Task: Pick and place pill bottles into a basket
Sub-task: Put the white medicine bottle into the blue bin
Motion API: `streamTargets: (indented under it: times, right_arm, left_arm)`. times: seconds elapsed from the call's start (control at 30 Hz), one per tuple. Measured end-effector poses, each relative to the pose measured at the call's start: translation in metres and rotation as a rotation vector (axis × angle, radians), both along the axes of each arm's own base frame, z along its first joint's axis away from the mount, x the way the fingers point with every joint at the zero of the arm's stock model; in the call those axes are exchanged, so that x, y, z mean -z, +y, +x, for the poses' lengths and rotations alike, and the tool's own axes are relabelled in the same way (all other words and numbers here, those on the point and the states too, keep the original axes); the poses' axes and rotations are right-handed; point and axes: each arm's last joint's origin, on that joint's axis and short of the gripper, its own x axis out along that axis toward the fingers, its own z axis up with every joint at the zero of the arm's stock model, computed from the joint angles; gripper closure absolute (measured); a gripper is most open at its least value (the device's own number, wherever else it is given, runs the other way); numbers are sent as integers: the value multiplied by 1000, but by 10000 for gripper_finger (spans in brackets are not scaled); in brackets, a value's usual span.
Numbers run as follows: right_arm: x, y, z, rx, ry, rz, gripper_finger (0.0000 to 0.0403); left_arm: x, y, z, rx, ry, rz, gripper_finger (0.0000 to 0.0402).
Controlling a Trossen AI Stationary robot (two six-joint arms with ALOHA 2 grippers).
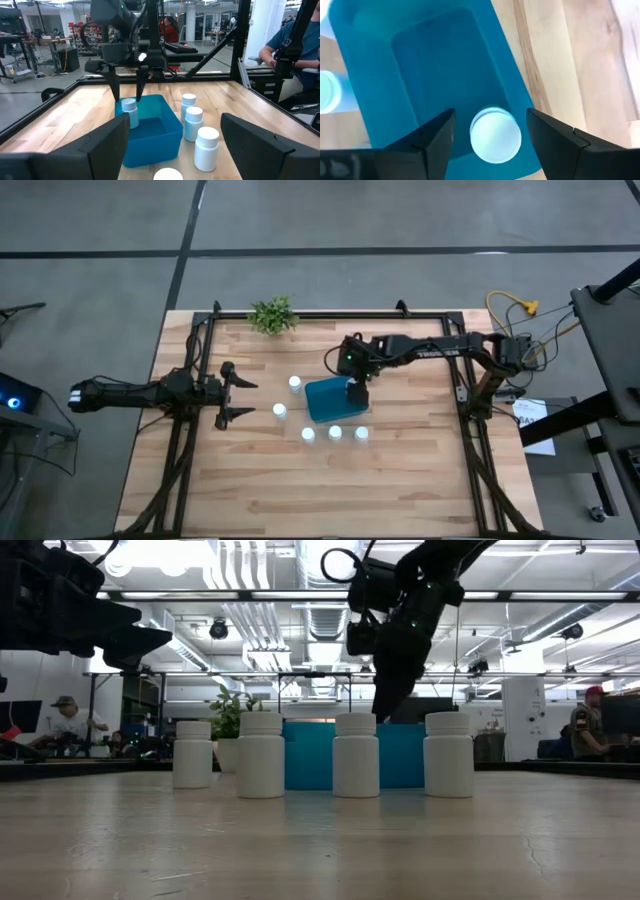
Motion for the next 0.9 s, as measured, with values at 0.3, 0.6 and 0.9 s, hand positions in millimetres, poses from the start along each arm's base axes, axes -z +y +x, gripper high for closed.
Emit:
streamTargets:
  times: [0.3,0.6,0.9]
  right_arm:
    - [-27,3,8,-52,-16,-16,177]
    - [-50,32,9,-114,-66,-17,177]
    - [-48,70,-1,-110,-44,-22,177]
  left_arm:
    - [0,0,0,0,0,0,107]
    - [0,0,0,0,0,0,107]
    - [0,0,0,0,0,0,107]
